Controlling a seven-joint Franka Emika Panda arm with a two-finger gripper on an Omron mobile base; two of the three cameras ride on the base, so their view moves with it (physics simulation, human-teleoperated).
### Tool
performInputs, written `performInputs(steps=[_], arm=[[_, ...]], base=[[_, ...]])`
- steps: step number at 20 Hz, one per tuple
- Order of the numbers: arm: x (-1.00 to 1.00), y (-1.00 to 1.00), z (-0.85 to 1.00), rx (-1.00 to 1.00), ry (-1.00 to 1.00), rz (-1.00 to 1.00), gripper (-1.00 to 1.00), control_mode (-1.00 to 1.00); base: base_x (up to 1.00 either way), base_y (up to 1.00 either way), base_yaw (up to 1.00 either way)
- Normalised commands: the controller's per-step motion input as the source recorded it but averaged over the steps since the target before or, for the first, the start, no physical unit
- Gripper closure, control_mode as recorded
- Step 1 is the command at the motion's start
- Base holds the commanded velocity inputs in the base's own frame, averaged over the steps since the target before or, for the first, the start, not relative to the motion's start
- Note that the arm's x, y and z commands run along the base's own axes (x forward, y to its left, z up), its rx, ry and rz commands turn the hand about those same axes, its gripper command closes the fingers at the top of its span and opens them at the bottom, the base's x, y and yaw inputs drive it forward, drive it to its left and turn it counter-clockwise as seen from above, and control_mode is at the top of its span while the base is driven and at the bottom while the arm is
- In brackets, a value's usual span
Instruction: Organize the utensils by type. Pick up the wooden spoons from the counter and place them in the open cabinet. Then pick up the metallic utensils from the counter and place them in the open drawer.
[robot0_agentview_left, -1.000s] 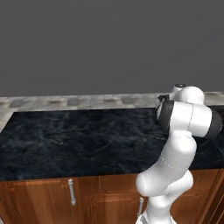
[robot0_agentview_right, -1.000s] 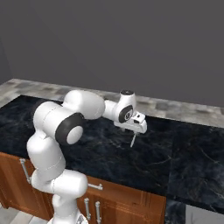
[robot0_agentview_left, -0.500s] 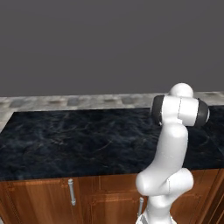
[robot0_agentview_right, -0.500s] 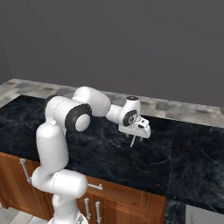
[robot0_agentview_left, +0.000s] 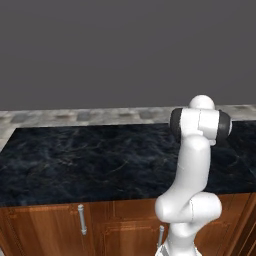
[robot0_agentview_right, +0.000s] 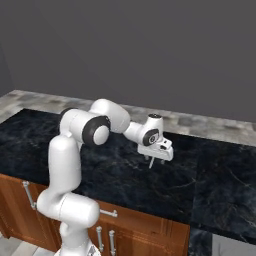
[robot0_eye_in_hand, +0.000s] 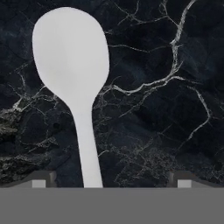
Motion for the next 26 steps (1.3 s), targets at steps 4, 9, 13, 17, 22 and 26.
performInputs(steps=[4,9,13,17,22,26], arm=[[0.17,-0.01,-0.46,0.01,0.0,0.0,-1.0,-1.0],[0.09,0.0,-0.4,0.0,-0.02,0.0,1.0,-1.0],[0.02,-0.09,-0.31,0.02,-0.01,0.0,1.0,-1.0],[0.0,-0.19,-0.23,0.06,-0.01,0.0,1.0,-1.0],[-0.06,-0.19,-0.07,0.09,-0.02,0.0,1.0,-1.0],[-0.12,-0.02,0.05,0.01,-0.01,0.01,1.0,-1.0]], base=[[0.0,0.0,0.0],[0.0,0.0,0.0],[0.0,0.0,0.0],[0.0,0.0,0.0],[0.0,0.0,0.0],[0.0,0.0,0.0]])
